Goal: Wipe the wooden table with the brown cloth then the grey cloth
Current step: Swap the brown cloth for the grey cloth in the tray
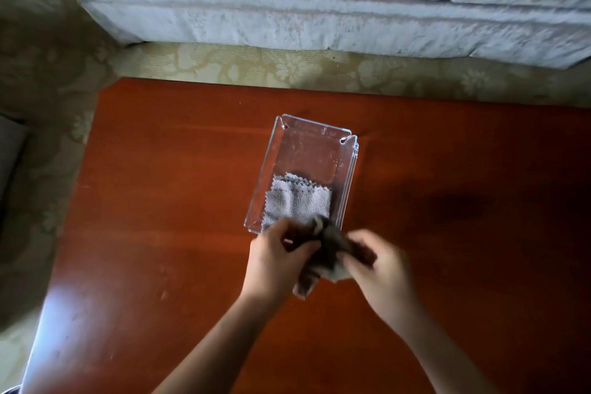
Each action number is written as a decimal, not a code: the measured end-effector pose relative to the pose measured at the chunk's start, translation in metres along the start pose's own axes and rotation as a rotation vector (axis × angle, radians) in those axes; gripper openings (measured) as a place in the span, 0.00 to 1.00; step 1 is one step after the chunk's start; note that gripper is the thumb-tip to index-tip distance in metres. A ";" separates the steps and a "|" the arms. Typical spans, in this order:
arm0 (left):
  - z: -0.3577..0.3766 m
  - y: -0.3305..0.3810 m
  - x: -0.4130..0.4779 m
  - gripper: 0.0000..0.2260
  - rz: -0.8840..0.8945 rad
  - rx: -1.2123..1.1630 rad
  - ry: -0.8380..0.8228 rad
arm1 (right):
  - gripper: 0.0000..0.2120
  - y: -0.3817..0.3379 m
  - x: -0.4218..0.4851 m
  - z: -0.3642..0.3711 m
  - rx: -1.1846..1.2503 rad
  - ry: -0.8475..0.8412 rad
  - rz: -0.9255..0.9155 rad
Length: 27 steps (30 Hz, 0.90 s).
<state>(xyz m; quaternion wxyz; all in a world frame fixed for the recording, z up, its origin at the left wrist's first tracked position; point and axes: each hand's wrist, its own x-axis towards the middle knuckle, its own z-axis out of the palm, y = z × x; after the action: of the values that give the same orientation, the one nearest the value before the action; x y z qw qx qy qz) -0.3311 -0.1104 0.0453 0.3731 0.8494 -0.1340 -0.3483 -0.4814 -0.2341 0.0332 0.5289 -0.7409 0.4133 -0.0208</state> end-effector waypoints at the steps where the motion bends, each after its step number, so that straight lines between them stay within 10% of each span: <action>1: -0.004 0.010 0.017 0.08 0.009 -0.013 0.040 | 0.06 -0.014 0.021 -0.004 -0.060 0.013 -0.044; 12: -0.005 0.044 0.158 0.21 -0.044 0.042 0.154 | 0.22 -0.059 0.212 0.009 -0.530 0.056 -0.143; 27: 0.015 -0.003 0.075 0.19 -0.013 0.565 0.136 | 0.20 -0.014 0.113 0.037 -0.840 0.029 -0.229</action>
<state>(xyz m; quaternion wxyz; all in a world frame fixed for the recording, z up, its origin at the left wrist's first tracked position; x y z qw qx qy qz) -0.2876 -0.1527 -0.0012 0.1276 0.9420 -0.1949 -0.2417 -0.3815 -0.2763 -0.0180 0.1699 -0.9325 0.3085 0.0801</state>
